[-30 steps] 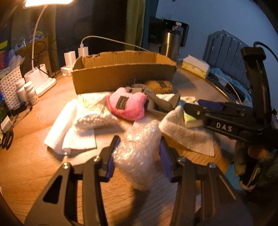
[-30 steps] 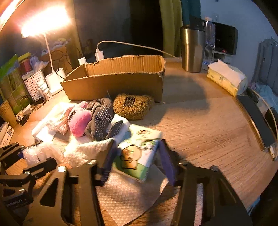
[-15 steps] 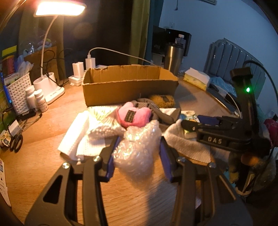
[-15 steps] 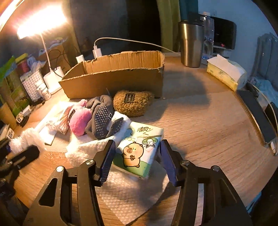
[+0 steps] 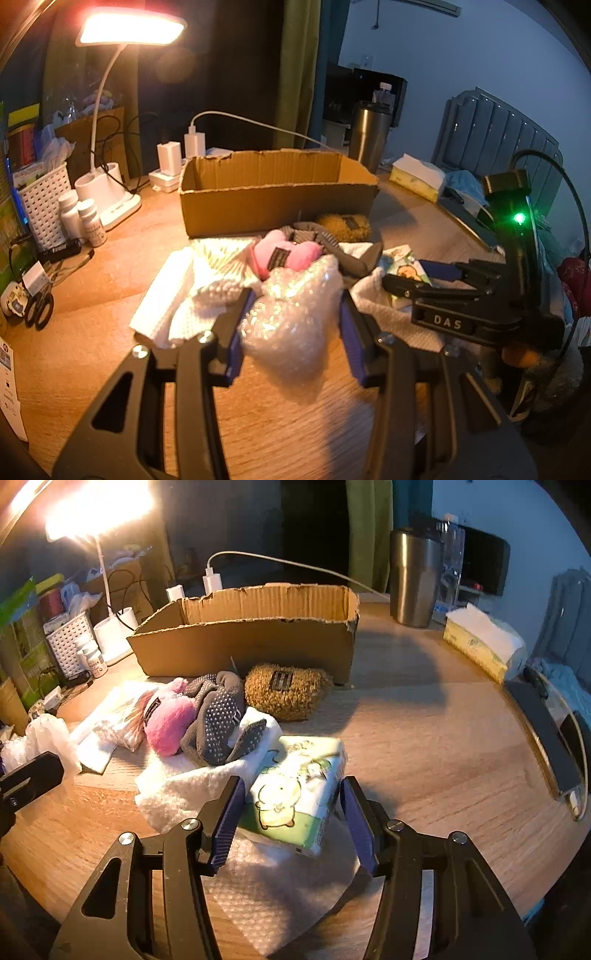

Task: Organize soft objects
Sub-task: 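Close the right gripper on the tissue pack while the left gripper closes on the bubble-wrap bag, then lift and carry the tissue pack and bubble-wrap bag over the cardboard box with both grippers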

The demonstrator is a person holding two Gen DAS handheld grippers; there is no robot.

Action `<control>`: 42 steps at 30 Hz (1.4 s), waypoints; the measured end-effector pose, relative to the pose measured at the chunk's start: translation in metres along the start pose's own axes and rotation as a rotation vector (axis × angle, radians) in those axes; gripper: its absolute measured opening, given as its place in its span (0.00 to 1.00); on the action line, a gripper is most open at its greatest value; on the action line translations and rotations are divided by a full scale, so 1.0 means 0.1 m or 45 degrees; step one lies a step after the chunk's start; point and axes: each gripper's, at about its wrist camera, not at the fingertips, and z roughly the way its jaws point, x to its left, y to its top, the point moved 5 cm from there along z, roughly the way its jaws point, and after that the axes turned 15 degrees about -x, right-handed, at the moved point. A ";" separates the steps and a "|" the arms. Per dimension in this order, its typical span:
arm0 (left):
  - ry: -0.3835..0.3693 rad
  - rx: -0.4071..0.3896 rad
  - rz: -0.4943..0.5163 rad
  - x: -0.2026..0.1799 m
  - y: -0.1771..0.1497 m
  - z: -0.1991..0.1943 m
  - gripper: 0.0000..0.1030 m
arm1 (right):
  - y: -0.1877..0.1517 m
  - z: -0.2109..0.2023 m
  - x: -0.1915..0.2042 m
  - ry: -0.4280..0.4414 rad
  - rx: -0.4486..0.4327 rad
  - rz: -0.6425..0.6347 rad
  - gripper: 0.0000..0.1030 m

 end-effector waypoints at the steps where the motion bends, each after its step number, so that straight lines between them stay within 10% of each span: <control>1: 0.000 0.001 0.001 0.00 0.00 0.00 0.44 | 0.00 -0.01 0.00 0.004 0.004 0.004 0.55; 16: 0.010 0.000 0.053 -0.15 0.13 0.05 0.44 | 0.03 -0.06 -0.22 -0.014 -0.032 0.022 0.30; 42: 0.022 -0.185 0.021 -0.07 0.87 0.48 0.44 | 1.07 -0.21 -0.26 0.076 -0.320 -0.023 0.28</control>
